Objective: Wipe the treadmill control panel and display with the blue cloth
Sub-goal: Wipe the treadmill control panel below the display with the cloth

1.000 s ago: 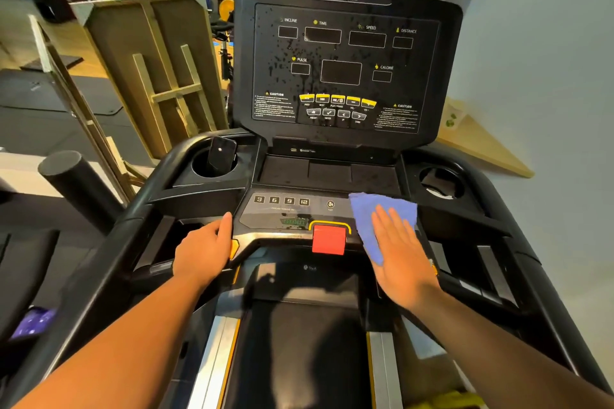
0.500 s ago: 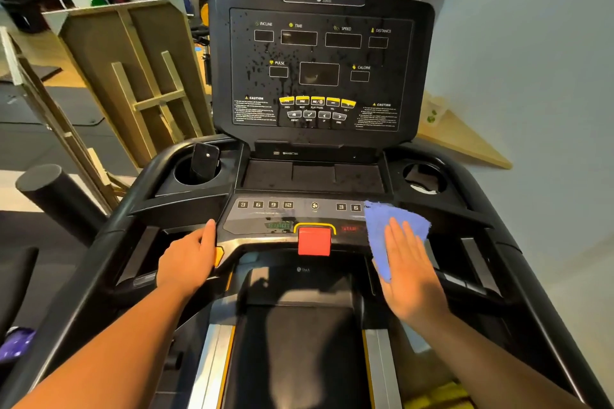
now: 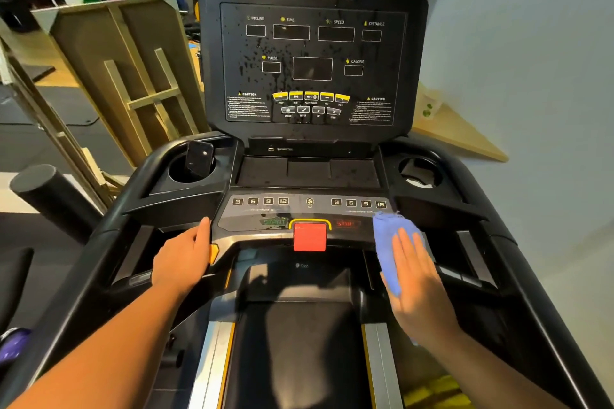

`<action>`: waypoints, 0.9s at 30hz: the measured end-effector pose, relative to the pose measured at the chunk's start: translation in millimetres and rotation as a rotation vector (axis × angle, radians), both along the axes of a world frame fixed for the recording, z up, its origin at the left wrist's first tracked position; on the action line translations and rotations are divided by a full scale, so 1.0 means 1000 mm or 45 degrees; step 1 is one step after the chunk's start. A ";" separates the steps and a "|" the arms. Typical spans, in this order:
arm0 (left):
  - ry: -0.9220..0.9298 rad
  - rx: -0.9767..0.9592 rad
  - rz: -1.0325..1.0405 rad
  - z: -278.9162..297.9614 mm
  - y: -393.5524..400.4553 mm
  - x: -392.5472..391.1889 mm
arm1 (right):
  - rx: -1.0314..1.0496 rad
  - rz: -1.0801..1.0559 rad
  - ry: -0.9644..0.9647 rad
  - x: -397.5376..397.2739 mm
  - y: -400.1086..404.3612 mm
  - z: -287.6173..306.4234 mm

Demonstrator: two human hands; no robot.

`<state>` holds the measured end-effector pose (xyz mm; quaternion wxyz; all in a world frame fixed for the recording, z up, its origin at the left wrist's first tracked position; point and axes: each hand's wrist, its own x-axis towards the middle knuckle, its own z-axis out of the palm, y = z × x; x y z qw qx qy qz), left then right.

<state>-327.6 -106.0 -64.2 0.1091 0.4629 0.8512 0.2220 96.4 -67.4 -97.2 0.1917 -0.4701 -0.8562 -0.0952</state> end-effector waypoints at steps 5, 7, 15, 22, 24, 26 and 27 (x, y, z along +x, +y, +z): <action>0.000 0.008 -0.003 0.001 -0.001 0.002 | -0.121 -0.134 -0.064 -0.026 0.033 0.019; 0.002 0.007 -0.004 0.000 -0.001 0.002 | -0.179 -0.178 -0.032 -0.046 0.056 0.037; -0.027 -0.006 -0.001 0.002 -0.002 0.002 | -0.041 -0.015 -0.004 -0.005 0.015 0.008; -0.002 -0.015 0.013 0.004 -0.001 0.004 | -0.235 -0.219 0.081 -0.038 0.030 0.027; -0.005 -0.005 0.020 0.005 -0.001 0.006 | -0.309 -0.300 0.040 -0.062 0.050 0.040; -0.011 -0.013 0.023 0.006 -0.001 0.006 | -0.341 -0.385 0.048 -0.073 0.058 0.042; -0.022 -0.018 0.025 0.006 -0.001 0.007 | -0.330 -0.388 0.033 -0.072 0.057 0.039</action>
